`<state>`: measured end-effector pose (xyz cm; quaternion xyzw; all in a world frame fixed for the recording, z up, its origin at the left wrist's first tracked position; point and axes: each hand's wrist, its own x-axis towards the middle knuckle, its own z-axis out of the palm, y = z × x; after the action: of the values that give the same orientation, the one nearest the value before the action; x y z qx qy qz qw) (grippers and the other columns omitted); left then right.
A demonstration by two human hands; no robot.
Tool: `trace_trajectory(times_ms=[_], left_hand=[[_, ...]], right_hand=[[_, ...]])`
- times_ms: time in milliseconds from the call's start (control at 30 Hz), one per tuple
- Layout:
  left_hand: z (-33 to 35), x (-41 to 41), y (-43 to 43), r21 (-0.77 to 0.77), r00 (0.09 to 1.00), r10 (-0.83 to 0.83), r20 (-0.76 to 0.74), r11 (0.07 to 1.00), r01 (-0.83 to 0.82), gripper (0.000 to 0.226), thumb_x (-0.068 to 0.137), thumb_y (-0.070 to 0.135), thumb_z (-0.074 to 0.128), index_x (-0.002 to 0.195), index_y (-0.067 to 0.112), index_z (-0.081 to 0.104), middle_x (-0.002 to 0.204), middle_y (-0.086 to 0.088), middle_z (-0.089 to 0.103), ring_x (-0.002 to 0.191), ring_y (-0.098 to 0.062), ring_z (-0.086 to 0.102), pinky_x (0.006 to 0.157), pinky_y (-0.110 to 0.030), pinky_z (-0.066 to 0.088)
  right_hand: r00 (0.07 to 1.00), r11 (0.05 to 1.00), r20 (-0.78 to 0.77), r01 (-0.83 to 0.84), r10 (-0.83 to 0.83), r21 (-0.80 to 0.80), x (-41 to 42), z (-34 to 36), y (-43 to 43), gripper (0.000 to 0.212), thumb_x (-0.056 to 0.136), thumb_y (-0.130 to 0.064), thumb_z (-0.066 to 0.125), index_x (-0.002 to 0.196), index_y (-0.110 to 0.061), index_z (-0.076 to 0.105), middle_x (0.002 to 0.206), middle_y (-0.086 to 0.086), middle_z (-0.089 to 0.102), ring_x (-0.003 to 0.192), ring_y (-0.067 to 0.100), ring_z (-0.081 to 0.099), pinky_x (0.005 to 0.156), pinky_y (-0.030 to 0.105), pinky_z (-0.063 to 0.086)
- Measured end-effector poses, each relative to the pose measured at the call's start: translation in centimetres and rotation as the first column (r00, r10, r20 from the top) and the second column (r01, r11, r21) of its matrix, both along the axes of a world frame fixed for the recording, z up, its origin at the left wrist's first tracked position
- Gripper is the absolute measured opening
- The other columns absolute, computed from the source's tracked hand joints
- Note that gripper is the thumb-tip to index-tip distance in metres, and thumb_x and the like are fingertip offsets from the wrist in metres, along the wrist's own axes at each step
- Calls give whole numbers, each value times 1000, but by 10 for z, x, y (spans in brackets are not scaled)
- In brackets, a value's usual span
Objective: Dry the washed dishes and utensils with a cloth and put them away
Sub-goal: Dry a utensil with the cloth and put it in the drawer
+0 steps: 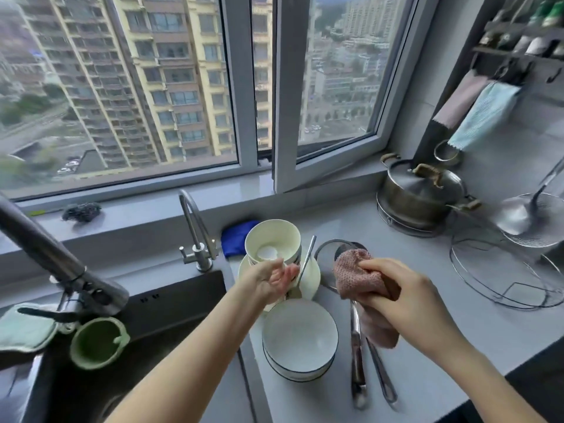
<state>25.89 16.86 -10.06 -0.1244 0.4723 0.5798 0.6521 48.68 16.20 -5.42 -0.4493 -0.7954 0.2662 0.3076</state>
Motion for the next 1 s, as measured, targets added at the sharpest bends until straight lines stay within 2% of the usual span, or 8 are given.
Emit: trace_trajectory(times_ms=[100,200,367,467,567,733,867,1000], left_hand=[[1,2,0,-25,993,18,-119,999,-21,20,94,0,51,75,-6,52,57,-19,60,29,-16,55,31,-15,43],[9,-5,-16,-78,961,-72,-266,996,53,14,93,-5,50,80,-5,54,64,-17,58,31,-12,56,32,-14,44],[30,-25,-57,-168,728,-253,-637,967,189,16,92,0,53,80,-4,62,48,-5,57,36,-6,46,36,-12,38],[43,-36,-82,-170,608,-271,-746,961,220,18,92,2,54,78,-1,65,54,-6,56,43,-8,42,38,-12,37],[59,-47,-105,-129,513,-271,-814,947,295,23,93,3,53,72,2,65,56,-6,53,47,-11,41,40,-12,34],[82,-72,-141,-84,401,-293,-868,882,463,19,92,3,56,75,2,65,59,-3,54,48,-5,49,43,-11,33],[77,-100,-171,-36,471,-320,-822,855,518,18,91,-1,55,76,0,65,58,-6,53,44,-7,45,41,-12,32],[67,-118,-188,69,606,-450,-656,764,642,14,95,7,50,91,-3,58,62,-7,57,47,-8,51,44,-13,42]], right_hand=[[999,998,-22,-49,48,-43,6,-11,9,43,69,-2,79,105,-23,70,104,-29,60,98,-18,53,82,-1,35],[996,995,-60,-73,69,-72,3,-18,15,41,70,-5,80,104,-26,70,105,-25,63,100,-11,55,82,0,36],[973,993,-228,-68,44,-98,-26,-14,18,44,74,-6,77,103,-37,63,105,-11,67,97,4,61,86,12,44],[922,982,-386,-99,30,-161,-61,-6,15,33,80,-16,75,103,-37,64,103,-7,69,95,15,64,84,30,50],[877,963,-477,-173,54,-209,-107,-2,4,26,79,-34,72,102,-41,64,108,-4,68,104,16,63,91,37,50],[825,822,-563,-354,50,-446,-176,-4,-26,32,82,-4,72,101,-25,59,104,7,66,91,14,66,73,26,56],[820,751,-566,-319,-88,-578,-206,-1,-40,43,72,18,67,96,-14,50,86,7,62,73,13,61,63,24,54],[853,818,-515,-234,-87,-525,-223,-8,-60,45,72,18,65,88,-20,47,85,13,61,74,21,60,69,36,52]])
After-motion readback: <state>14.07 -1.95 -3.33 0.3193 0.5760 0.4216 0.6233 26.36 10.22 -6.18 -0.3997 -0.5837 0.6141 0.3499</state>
